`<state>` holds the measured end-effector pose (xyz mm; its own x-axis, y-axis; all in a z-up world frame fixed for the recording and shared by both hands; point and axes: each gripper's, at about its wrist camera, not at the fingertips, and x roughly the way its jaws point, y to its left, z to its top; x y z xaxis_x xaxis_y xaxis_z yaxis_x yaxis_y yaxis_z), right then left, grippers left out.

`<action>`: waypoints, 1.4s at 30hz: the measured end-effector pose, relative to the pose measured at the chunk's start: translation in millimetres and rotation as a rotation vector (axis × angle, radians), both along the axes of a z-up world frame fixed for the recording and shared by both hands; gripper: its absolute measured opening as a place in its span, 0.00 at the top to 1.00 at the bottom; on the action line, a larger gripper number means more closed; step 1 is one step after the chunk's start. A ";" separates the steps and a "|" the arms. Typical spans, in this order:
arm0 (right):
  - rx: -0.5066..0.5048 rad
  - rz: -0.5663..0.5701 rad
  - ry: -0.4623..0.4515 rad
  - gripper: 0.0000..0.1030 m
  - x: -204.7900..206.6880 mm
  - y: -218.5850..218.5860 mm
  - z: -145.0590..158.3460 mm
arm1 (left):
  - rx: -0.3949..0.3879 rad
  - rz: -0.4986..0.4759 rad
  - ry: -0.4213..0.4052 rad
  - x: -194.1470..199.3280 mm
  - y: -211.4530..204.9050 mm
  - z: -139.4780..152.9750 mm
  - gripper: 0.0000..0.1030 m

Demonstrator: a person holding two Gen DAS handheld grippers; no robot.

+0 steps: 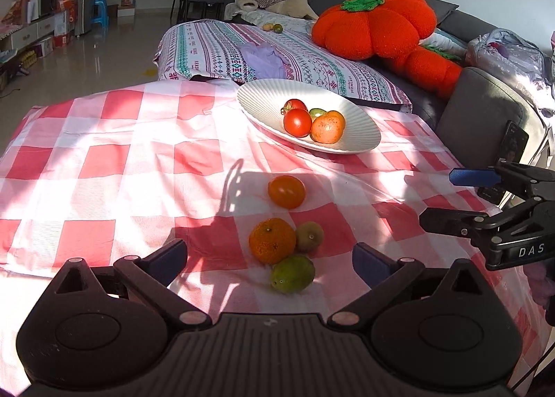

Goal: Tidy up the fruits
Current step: 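Withdraw both tools from the plate back toward the remaining fruits, then grasp a green lime with the left gripper while the right gripper grasps a small yellow fruit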

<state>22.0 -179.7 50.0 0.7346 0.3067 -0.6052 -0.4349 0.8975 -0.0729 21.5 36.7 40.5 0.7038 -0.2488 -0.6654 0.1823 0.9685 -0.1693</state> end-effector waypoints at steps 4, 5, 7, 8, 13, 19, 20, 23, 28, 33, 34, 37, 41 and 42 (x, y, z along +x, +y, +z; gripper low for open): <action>-0.004 0.023 0.002 0.06 -2.1 5.3 -5.1 | 0.042 -0.009 -0.002 -1.5 -3.7 -5.3 0.01; -0.008 0.031 0.002 0.05 -2.2 6.9 -7.0 | 0.049 -0.016 0.001 -1.4 -4.8 -6.6 0.01; -0.018 0.044 0.006 0.05 -2.9 10.0 -11.7 | 0.051 -0.023 0.007 -1.1 -5.4 -9.4 0.01; -0.022 0.050 0.010 0.05 -3.3 11.4 -13.9 | 0.047 -0.024 0.013 -0.8 -6.0 -11.2 0.01; -0.031 0.057 0.024 0.05 -0.3 14.8 -20.6 | 0.066 -0.038 0.027 3.2 -8.5 -20.0 0.01; -0.007 0.038 0.057 0.07 8.0 12.6 -28.0 | 0.029 -0.018 0.035 11.3 -3.0 -23.1 0.03; -0.004 0.038 0.062 0.07 9.4 12.9 -29.5 | 0.022 -0.024 0.040 12.4 -2.5 -23.1 0.06; -0.001 0.047 0.066 0.12 12.9 17.7 -32.7 | 0.005 -0.037 0.069 13.2 -3.1 -23.9 0.19; 0.030 0.097 0.087 0.27 16.3 30.0 -35.8 | -0.016 -0.076 0.076 9.0 -5.8 -22.3 0.45; 0.023 0.165 0.100 0.47 14.2 41.3 -39.7 | -0.055 -0.106 0.081 8.9 -6.1 -24.7 0.66; 0.020 0.173 0.102 0.49 14.0 42.5 -40.3 | -0.061 -0.104 0.084 9.4 -5.5 -25.0 0.66; 0.018 0.188 0.095 0.51 15.0 45.3 -41.0 | -0.082 -0.106 0.095 12.0 -2.5 -25.7 0.67; 0.036 0.198 0.099 0.52 19.6 48.6 -41.8 | -0.076 -0.106 0.118 12.1 -0.3 -23.1 0.67; 0.041 0.201 0.100 0.52 20.2 50.3 -41.8 | -0.078 -0.106 0.133 11.8 2.0 -22.1 0.67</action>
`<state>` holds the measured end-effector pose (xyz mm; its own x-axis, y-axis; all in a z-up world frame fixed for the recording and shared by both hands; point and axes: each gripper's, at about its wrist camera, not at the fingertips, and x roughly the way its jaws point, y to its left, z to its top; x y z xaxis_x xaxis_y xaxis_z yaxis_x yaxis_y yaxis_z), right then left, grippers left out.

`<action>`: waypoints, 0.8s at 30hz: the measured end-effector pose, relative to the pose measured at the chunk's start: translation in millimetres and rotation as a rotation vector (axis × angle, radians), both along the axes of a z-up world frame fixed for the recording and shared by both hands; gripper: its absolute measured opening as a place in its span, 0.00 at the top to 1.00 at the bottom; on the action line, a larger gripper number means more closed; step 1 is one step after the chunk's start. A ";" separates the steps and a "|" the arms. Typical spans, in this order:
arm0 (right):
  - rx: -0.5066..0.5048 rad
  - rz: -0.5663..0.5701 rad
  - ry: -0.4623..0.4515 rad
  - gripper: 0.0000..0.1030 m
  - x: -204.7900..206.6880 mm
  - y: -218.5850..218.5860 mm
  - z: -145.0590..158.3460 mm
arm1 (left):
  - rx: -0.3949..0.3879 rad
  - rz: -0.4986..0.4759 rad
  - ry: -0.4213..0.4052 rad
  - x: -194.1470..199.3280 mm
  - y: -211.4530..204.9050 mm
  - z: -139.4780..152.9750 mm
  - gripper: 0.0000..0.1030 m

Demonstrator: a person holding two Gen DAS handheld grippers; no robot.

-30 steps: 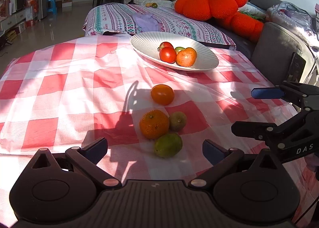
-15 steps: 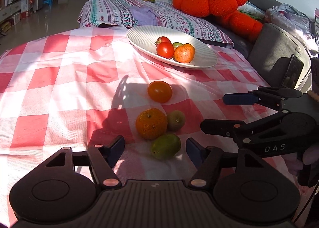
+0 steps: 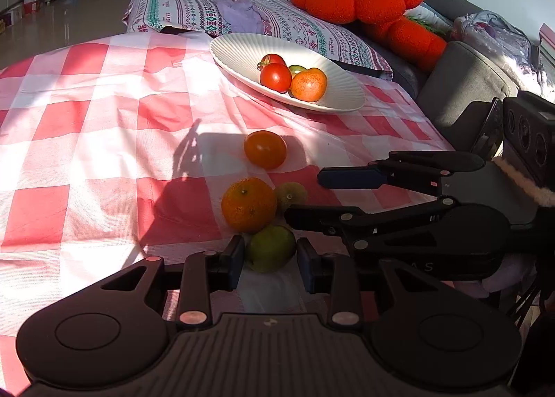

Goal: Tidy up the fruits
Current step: 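Grasp a green lime with the left gripper while the right gripper grasps a small yellow fruit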

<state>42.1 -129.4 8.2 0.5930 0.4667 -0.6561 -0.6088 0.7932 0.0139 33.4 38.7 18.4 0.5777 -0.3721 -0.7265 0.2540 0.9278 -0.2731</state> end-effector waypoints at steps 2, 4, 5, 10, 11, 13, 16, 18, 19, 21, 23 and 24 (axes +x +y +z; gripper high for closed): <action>0.003 0.015 -0.004 0.53 0.1 4.7 0.1 | 0.000 -0.001 0.013 0.0 1.9 0.5 0.67; 0.004 0.029 -0.005 0.57 -0.7 8.3 0.1 | 0.002 -0.004 0.014 -0.2 3.3 0.3 0.67; 0.006 0.036 -0.002 0.59 -0.5 9.8 -0.2 | 0.001 -0.006 0.016 0.0 3.8 0.0 0.67; 0.017 0.056 0.018 0.74 0.4 11.5 -1.9 | 0.005 -0.013 0.010 -0.6 3.2 -0.4 0.67; 0.018 0.063 0.018 0.76 -0.4 12.4 -1.9 | 0.005 -0.014 0.007 -1.3 3.5 -0.5 0.67; 0.014 0.065 0.014 0.78 -1.4 12.9 -1.4 | 0.005 -0.014 0.003 -2.1 3.4 -0.7 0.67; 0.006 0.067 0.010 0.78 -2.2 13.0 -0.6 | 0.003 -0.012 0.000 -2.6 3.2 -0.3 0.67; 0.002 0.064 0.007 0.78 -3.4 10.7 0.0 | -0.001 -0.009 0.000 -3.1 3.7 -0.1 0.67; -0.001 0.060 0.005 0.78 -3.3 9.4 0.4 | -0.001 -0.009 -0.001 -3.3 3.7 0.0 0.67; 0.001 0.045 0.008 0.78 -2.9 5.1 1.1 | 0.000 -0.009 -0.002 -3.5 3.8 0.1 0.67; 0.005 0.031 0.014 0.78 -2.4 1.2 1.7 | -0.002 -0.005 -0.002 -3.5 4.0 0.1 0.67; 0.007 0.024 0.018 0.78 -1.9 -0.6 2.3 | -0.004 -0.004 -0.002 -3.3 4.0 0.1 0.67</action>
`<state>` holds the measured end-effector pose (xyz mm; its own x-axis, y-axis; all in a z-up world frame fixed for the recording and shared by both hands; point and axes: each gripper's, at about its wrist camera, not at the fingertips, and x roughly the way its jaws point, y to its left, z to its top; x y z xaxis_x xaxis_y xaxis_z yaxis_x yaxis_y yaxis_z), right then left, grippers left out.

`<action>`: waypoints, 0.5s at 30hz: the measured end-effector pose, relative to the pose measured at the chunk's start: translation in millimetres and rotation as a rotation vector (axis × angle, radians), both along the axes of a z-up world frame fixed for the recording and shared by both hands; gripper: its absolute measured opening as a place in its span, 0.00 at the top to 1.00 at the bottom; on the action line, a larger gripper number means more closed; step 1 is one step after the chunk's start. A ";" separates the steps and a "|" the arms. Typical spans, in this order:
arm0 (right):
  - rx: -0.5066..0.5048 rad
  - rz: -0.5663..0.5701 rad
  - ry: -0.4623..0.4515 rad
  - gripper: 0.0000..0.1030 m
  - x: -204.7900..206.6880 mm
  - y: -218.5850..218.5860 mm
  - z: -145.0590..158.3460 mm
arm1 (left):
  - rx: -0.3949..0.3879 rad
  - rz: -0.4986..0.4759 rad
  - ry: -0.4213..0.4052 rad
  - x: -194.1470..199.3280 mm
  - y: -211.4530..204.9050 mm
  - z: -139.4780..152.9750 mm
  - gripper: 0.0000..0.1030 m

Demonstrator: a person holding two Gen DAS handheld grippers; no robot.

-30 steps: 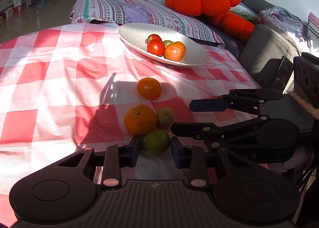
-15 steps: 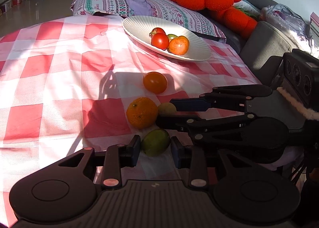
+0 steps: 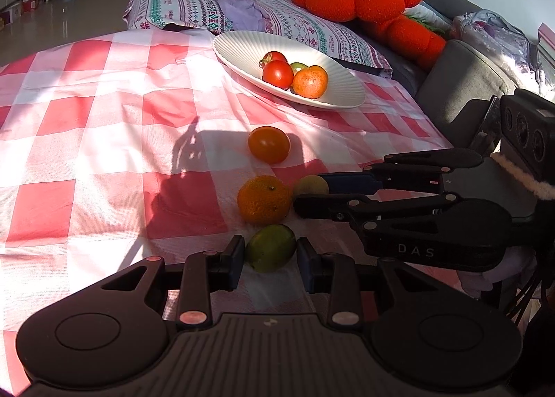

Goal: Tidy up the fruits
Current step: 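Grasp a green lime with the left gripper while the right gripper grasps a small yellow fruit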

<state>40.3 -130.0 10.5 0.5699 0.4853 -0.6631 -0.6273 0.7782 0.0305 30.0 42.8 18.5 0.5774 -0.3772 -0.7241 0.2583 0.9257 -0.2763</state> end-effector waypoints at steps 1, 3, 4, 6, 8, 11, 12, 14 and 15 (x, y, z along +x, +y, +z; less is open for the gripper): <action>0.000 -0.005 0.002 0.78 0.0 -1.4 0.3 | -0.003 0.002 0.001 0.5 0.0 0.0 0.67; -0.006 -0.012 0.000 0.78 -0.1 -4.2 1.3 | -0.010 0.005 0.003 0.7 -0.2 -0.1 0.67; -0.009 -0.018 -0.002 0.78 -0.1 -5.7 1.7 | -0.014 0.006 0.004 0.9 -0.3 0.0 0.67; -0.006 -0.032 -0.002 0.78 0.3 -9.0 3.8 | -0.022 0.005 0.007 1.2 -1.4 0.1 0.67; -0.002 -0.044 -0.005 0.78 0.4 -12.2 5.8 | -0.028 0.005 0.010 2.0 -3.0 0.4 0.67; -0.001 -0.067 -0.011 0.78 1.8 -18.8 9.9 | -0.045 0.005 0.015 2.9 -5.8 1.0 0.67; 0.000 -0.074 -0.013 0.78 1.9 -20.8 10.8 | -0.047 0.004 0.015 2.9 -7.1 1.4 0.67; 0.002 -0.088 -0.018 0.78 1.9 -24.9 12.8 | -0.049 0.000 0.013 3.2 -9.9 2.3 0.67; 0.004 -0.096 -0.021 0.78 1.8 -27.6 14.1 | -0.050 -0.002 0.011 3.4 -11.6 3.0 0.67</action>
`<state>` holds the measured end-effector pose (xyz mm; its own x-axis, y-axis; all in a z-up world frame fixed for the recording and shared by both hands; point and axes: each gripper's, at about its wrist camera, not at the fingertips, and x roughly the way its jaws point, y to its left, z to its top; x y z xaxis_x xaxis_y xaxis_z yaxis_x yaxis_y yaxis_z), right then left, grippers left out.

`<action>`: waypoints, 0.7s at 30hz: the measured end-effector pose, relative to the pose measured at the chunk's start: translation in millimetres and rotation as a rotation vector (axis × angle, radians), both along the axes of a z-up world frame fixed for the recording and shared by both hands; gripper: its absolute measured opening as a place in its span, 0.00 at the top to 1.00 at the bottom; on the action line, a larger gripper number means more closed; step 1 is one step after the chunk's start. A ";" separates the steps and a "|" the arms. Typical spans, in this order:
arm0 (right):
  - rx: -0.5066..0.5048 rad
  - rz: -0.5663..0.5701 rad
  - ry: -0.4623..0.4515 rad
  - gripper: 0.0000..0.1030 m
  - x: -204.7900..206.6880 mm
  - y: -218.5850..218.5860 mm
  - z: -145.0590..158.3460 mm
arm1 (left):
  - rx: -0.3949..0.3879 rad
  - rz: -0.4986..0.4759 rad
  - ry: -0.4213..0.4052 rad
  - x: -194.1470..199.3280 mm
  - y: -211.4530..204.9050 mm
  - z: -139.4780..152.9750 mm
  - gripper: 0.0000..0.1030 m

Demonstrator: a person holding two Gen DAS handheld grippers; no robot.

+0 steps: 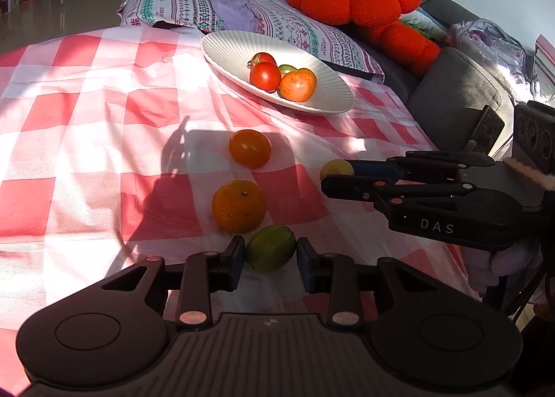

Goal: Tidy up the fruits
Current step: 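Grasp a green lime with the left gripper while the right gripper grasps a small yellow fruit, then carry the lime and yellow fruit to the white plate and release them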

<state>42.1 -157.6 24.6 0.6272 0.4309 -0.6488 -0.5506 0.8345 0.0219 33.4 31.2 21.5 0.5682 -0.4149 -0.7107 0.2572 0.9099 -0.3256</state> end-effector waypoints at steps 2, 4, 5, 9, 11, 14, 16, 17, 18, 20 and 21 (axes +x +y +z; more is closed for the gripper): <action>0.004 -0.012 -0.004 0.78 -0.6 -4.3 2.4 | 0.000 -0.003 -0.006 0.3 -2.1 1.2 0.67; 0.010 -0.026 -0.002 0.78 -0.5 -8.8 3.2 | 0.002 -0.002 -0.018 1.0 -4.4 2.6 0.67; 0.011 -0.033 0.000 0.78 -0.2 -10.6 3.3 | 0.001 -0.003 -0.022 2.0 -5.3 3.1 0.67; 0.006 -0.064 -0.007 0.78 3.3 -16.9 5.3 | -0.006 -0.003 -0.035 7.6 -9.7 4.7 0.67; 0.009 -0.087 -0.010 0.78 7.3 -21.4 7.5 | -0.007 -0.004 -0.040 10.2 -12.5 5.5 0.67; 0.020 -0.121 -0.027 0.78 13.4 -26.7 12.5 | 0.001 -0.010 -0.056 14.3 -18.7 8.0 0.67; 0.033 -0.147 -0.042 0.78 18.7 -31.3 17.0 | 0.007 -0.015 -0.071 18.4 -23.0 11.1 0.67; 0.041 -0.161 -0.050 0.78 20.4 -33.9 18.7 | 0.009 -0.016 -0.079 20.5 -25.0 12.7 0.67; 0.046 -0.170 -0.054 0.78 22.1 -35.6 19.9 | 0.010 -0.017 -0.087 22.7 -26.8 14.6 0.67; 0.054 -0.196 -0.071 0.78 27.6 -40.7 23.2 | 0.009 -0.020 -0.106 27.3 -31.0 19.2 0.67; 0.058 -0.209 -0.075 0.78 30.5 -42.5 24.3 | 0.011 -0.022 -0.116 29.6 -33.0 21.3 0.67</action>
